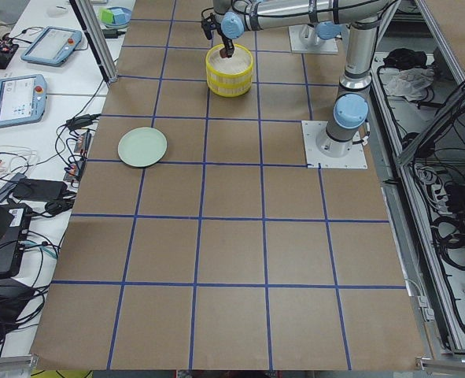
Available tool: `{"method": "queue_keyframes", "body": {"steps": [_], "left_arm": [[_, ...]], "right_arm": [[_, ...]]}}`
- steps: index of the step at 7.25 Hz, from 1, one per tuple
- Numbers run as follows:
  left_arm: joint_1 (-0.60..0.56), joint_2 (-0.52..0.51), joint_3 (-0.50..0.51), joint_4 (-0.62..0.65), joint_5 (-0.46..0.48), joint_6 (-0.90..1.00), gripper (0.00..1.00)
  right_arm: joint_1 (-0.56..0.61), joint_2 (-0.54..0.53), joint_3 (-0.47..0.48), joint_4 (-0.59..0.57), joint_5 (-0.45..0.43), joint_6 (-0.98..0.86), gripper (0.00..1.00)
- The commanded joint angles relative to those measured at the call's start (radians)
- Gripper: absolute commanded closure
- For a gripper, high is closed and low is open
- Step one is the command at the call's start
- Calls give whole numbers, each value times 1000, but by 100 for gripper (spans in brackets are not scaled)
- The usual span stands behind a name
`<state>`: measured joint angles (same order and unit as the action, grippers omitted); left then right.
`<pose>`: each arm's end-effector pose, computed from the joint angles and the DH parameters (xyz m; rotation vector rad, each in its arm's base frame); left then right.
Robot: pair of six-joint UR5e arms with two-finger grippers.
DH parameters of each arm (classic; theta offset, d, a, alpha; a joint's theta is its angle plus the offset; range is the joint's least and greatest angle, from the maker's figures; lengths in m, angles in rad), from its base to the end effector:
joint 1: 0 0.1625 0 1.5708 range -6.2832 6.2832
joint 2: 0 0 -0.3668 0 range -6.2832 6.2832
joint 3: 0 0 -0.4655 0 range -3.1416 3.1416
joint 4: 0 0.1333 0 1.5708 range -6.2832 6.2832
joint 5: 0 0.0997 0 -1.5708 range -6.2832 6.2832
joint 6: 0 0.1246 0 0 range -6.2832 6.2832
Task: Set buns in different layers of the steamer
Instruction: 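Carry the brown bun over the steamer and lower it into the top tier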
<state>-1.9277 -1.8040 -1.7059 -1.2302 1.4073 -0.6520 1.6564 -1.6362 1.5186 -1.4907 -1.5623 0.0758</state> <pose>-0.3589 -0.5229 0.2261 0.4456 -2.9747 -0.1556 0.1803 -0.5291 0.4624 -0.0156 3.1295 -0.0574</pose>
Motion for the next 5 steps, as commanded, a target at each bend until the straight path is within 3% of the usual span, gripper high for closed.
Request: {"method": "queue_keyframes", "body": {"steps": [1, 5], "left_arm": [[7, 8, 11, -6, 1, 6, 0], [68, 49, 49, -52, 41, 23, 0]], "right_arm": [[0, -1, 14, -52, -1, 1, 1], [-1, -2, 14, -33, -2, 1, 0]]}}
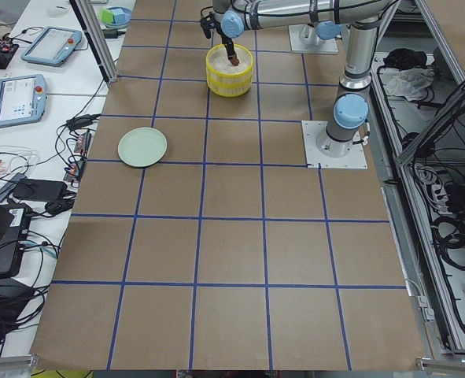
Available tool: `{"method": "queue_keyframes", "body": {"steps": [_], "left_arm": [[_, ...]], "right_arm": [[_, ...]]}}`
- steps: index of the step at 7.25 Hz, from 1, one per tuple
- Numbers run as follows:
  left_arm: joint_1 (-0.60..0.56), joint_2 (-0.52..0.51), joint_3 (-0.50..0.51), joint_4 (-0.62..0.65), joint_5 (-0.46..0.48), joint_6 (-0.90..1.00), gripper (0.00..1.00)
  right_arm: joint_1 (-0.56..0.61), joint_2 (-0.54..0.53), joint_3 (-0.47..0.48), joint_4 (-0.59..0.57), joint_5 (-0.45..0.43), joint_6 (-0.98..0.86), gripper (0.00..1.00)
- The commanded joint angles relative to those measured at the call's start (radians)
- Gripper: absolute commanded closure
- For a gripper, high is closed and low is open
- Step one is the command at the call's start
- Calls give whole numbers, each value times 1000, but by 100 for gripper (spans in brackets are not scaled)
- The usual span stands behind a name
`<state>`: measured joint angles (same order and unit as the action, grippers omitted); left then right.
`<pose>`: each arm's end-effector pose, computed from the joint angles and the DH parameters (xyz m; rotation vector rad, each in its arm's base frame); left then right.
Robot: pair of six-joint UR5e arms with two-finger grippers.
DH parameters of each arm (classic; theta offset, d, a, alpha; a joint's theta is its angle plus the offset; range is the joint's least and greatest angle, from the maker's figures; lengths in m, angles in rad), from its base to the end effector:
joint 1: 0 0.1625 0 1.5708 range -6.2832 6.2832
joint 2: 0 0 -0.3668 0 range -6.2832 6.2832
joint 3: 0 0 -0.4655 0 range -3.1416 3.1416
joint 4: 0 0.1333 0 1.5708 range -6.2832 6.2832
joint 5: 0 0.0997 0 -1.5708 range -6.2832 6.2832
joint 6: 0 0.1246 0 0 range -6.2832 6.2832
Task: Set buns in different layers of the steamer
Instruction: 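Open the left gripper and withdraw it back toward the bowl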
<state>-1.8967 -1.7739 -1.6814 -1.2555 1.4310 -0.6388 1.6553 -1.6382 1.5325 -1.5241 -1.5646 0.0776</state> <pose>-0.3402 -0.5360 0.2549 0.4697 -2.9787 -0.0958 0.1796 -0.5318 0.4591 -0.0111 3.1293 -0.0913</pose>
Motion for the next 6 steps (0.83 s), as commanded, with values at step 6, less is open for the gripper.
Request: {"method": "queue_keyframes", "body": {"steps": [6], "left_arm": [[278, 108, 98, -160, 155, 588, 0]], "right_arm": [[0, -2, 0, 5, -2, -1, 0]]}}
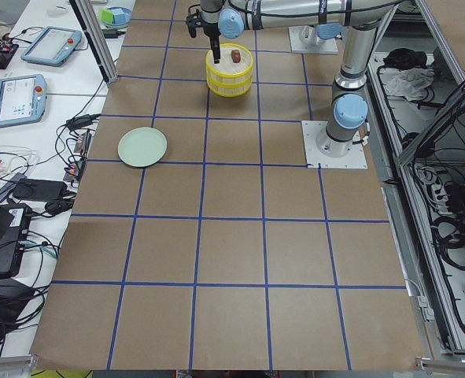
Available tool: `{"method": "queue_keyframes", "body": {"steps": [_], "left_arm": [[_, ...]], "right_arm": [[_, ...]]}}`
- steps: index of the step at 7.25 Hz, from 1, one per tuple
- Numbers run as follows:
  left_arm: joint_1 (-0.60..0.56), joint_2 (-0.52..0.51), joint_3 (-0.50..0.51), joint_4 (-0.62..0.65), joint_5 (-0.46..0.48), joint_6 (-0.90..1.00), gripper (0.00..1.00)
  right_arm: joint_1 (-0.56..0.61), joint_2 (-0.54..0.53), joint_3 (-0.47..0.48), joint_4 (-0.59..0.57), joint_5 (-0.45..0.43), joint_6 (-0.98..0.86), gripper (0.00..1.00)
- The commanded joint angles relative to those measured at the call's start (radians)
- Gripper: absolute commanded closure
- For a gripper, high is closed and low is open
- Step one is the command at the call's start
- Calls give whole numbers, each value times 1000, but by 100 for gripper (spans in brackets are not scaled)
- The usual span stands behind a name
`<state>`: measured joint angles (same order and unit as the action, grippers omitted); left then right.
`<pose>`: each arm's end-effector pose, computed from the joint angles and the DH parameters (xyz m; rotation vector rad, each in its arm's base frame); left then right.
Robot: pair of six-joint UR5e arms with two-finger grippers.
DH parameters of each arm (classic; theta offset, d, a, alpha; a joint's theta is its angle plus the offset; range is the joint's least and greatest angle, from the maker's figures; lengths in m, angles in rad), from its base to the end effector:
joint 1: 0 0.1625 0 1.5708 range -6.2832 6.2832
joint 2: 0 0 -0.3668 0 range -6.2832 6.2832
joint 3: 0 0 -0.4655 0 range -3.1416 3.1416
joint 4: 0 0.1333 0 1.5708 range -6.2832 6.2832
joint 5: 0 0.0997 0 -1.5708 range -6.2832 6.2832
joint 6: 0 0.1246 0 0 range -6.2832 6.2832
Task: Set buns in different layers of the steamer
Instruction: 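Open the left gripper and withdraw it back toward the bowl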
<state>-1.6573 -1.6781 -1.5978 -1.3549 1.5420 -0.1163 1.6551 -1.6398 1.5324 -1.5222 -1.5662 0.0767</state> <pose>-0.1891 -0.5960 0.3488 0.0444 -3.1020 0.1215 0.1792 -0.5312 0.4598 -0.0121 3.1309 -0.0912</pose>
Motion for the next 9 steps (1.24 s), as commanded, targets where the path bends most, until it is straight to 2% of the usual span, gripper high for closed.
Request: {"method": "queue_keyframes", "body": {"steps": [1, 6, 7, 9], "left_arm": [[59, 12, 19, -81, 41, 107, 0], [77, 87, 55, -138, 41, 144, 0], [83, 115, 62, -201, 50, 145, 0], [113, 141, 76, -214, 39, 153, 0]], "right_arm": [[0, 0, 0, 4, 0, 0, 0], [0, -2, 0, 22, -2, -2, 0], [0, -2, 0, 22, -2, -2, 0], [0, -3, 0, 22, -2, -2, 0]]}}
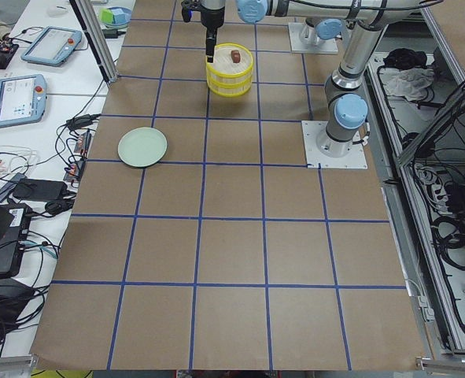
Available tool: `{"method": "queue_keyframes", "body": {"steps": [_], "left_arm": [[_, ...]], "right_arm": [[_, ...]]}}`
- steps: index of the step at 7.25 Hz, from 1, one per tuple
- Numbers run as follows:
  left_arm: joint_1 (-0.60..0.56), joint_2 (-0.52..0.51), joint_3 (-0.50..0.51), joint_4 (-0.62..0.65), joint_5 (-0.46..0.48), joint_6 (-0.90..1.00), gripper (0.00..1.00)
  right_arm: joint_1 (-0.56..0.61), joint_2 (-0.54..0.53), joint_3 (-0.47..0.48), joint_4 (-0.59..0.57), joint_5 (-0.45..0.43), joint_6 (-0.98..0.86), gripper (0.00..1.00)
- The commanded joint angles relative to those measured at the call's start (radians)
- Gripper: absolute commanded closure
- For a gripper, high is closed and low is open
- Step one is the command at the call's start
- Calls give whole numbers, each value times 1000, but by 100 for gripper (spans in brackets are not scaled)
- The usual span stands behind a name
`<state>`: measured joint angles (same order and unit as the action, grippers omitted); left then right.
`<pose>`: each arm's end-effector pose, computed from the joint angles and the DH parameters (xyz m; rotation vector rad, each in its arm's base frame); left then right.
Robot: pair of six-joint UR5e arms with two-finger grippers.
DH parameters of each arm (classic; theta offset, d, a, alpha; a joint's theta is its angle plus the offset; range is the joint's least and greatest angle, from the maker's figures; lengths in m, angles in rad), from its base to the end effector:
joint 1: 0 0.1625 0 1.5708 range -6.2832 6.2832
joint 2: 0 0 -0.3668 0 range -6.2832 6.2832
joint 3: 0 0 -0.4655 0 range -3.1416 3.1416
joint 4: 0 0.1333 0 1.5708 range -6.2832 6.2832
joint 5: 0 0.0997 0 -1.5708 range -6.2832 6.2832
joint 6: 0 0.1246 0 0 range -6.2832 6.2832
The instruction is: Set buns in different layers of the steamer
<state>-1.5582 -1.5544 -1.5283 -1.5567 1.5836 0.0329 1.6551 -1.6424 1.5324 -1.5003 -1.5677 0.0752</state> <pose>-0.1246 -0.5688 0.4397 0.0310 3.1249 -0.1136 0.1788 -0.5278 0.4589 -0.0144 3.1347 -0.0613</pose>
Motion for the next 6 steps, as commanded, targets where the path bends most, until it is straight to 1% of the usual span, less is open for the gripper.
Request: {"method": "queue_keyframes", "body": {"steps": [1, 2, 3, 4, 6], "left_arm": [[35, 19, 7, -38, 3, 7, 0], [65, 25, 8, -45, -8, 7, 0], [69, 36, 7, -46, -5, 19, 0], [69, 54, 5, -51, -2, 72, 0], [63, 57, 1, -51, -5, 91, 0]], "right_arm": [[0, -1, 0, 0, 0, 0, 0], [0, -1, 0, 0, 0, 0, 0], [0, -1, 0, 0, 0, 0, 0], [0, -1, 0, 0, 0, 0, 0], [0, -2, 0, 0, 0, 0, 0]]}}
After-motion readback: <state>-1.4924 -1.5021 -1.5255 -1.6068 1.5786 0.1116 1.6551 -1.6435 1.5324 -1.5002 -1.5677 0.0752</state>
